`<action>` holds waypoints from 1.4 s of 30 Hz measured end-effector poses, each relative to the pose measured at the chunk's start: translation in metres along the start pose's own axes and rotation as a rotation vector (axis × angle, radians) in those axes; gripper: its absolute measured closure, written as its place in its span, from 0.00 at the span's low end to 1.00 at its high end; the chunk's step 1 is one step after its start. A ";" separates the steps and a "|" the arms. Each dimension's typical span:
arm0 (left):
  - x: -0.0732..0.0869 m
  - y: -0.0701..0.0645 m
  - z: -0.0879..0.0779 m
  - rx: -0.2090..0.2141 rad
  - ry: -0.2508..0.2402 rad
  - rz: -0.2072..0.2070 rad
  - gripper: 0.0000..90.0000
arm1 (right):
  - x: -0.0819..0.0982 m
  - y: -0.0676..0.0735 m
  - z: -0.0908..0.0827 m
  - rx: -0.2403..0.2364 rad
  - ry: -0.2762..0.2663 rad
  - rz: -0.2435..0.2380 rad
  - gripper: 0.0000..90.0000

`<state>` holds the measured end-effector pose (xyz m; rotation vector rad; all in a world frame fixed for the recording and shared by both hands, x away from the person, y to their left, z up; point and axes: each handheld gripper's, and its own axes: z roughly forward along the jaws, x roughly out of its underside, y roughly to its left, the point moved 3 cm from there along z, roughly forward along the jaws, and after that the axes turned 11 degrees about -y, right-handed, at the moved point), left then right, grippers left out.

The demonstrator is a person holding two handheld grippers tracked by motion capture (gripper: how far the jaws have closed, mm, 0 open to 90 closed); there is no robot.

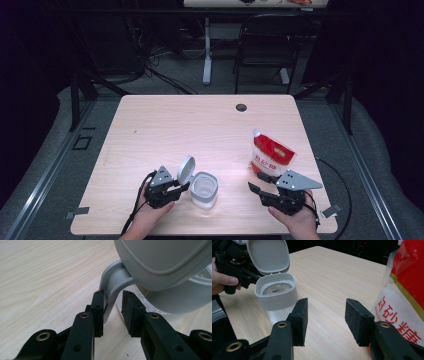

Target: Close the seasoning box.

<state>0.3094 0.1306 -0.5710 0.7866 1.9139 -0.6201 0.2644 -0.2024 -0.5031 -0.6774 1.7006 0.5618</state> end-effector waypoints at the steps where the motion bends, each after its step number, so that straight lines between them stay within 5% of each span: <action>1: 0.000 0.001 0.001 -0.012 -0.001 0.005 0.82 | 0.001 0.000 -0.001 0.005 -0.007 0.010 0.59; 5: -0.001 0.003 0.002 -0.017 -0.007 -0.009 0.89 | 0.001 -0.006 -0.007 0.022 -0.022 0.024 0.59; 16: -0.003 -0.004 0.005 -0.017 0.001 0.092 0.93 | 0.009 -0.013 -0.015 0.065 -0.013 0.039 0.60; 23: -0.004 -0.008 0.009 0.011 0.001 0.112 0.93 | 0.014 -0.017 -0.022 0.111 0.007 0.028 0.62; 31: -0.004 -0.006 0.011 -0.001 -0.012 0.090 0.91 | 0.016 -0.028 -0.034 0.185 0.027 0.011 0.63; 42: -0.004 -0.002 0.002 0.005 -0.036 0.052 0.76 | 0.015 -0.052 -0.050 0.275 -0.040 0.048 0.55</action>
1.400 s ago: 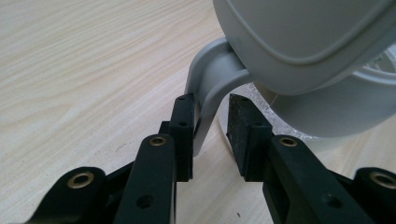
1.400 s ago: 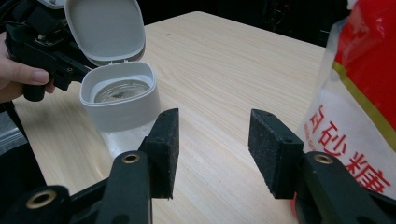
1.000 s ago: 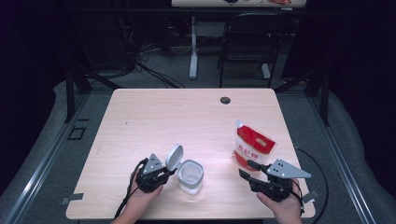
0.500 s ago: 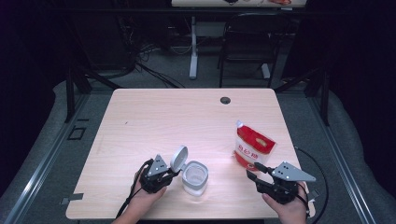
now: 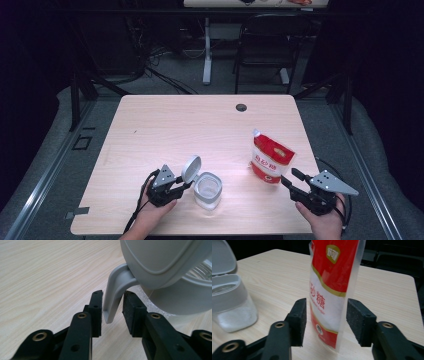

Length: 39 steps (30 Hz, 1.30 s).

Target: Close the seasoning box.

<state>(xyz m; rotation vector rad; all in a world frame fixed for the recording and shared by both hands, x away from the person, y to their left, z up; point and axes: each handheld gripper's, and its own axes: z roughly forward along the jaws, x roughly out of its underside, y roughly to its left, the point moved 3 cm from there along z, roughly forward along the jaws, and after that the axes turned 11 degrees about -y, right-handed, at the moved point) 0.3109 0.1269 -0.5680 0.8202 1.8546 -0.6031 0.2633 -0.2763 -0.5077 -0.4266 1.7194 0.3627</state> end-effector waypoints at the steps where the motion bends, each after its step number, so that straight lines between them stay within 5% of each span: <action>1: 0.000 0.000 0.000 0.000 0.000 0.000 0.76 | 0.000 0.000 0.000 0.000 0.000 0.000 0.55; 19: 0.004 0.006 -0.010 -0.006 -0.005 -0.025 0.71 | -0.008 -0.016 0.038 -0.015 0.023 -0.003 0.47; 35: 0.005 0.008 -0.010 -0.008 -0.005 -0.033 0.71 | 0.006 -0.015 0.064 -0.050 0.043 -0.038 0.45; 39: 0.006 0.008 -0.010 -0.007 -0.001 -0.034 0.71 | 0.012 -0.014 0.066 -0.050 0.036 -0.010 0.47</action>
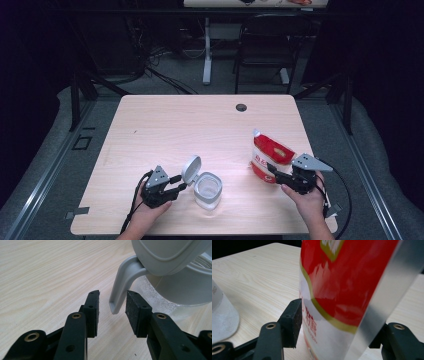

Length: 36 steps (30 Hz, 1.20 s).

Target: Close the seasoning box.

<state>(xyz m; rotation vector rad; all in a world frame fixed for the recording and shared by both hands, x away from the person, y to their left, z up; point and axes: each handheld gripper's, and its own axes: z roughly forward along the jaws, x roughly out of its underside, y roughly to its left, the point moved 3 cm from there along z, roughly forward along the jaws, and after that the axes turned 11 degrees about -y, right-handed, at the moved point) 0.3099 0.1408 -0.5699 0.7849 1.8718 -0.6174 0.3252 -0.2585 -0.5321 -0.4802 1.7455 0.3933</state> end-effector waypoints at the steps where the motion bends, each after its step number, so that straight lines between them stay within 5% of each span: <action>1: 0.000 0.000 0.000 0.001 0.001 -0.002 0.71 | 0.004 0.000 0.002 -0.010 0.016 0.023 0.48; 36: 0.000 0.001 -0.001 0.001 -0.003 0.006 0.71 | 0.038 0.003 0.018 -0.010 0.037 -0.040 0.47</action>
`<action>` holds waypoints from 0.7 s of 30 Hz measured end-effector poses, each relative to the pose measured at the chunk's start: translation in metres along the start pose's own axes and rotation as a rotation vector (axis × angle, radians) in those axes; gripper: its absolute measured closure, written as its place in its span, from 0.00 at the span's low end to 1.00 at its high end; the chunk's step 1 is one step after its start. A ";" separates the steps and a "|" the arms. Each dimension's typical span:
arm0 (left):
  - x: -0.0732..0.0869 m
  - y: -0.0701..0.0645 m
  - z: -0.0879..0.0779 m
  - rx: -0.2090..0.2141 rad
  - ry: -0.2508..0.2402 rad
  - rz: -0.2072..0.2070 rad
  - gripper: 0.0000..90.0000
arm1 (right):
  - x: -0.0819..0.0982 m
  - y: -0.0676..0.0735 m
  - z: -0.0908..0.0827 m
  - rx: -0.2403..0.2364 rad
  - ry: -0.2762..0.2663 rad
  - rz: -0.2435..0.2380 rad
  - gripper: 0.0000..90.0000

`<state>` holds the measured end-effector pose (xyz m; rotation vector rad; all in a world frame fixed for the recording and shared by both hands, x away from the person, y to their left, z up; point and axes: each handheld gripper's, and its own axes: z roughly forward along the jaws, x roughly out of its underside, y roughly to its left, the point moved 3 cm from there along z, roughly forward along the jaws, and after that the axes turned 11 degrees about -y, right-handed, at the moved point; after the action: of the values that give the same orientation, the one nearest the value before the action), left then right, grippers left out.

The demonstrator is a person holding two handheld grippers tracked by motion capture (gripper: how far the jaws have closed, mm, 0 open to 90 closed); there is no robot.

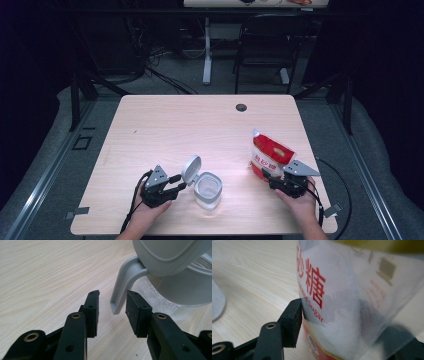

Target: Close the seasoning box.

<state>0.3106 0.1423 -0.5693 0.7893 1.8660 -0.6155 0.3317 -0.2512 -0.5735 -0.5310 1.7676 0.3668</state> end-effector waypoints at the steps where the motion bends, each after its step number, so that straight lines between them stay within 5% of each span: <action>1: 0.000 0.000 0.000 0.000 0.000 0.000 0.71 | 0.001 0.000 0.001 0.001 -0.003 -0.003 0.46; 4: 0.000 0.000 0.000 0.003 0.001 -0.002 0.71 | 0.004 0.000 0.003 0.001 -0.008 -0.009 0.46; 7: 0.000 -0.001 0.001 0.003 0.001 -0.011 0.72 | 0.008 -0.001 0.004 -0.005 -0.036 0.040 0.45; 21: 0.001 -0.001 0.002 0.004 0.003 -0.007 0.72 | 0.012 -0.003 0.008 -0.014 -0.043 0.040 0.45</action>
<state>0.3106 0.1404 -0.5707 0.7867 1.8720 -0.6229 0.3367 -0.2515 -0.5875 -0.4947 1.7369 0.4157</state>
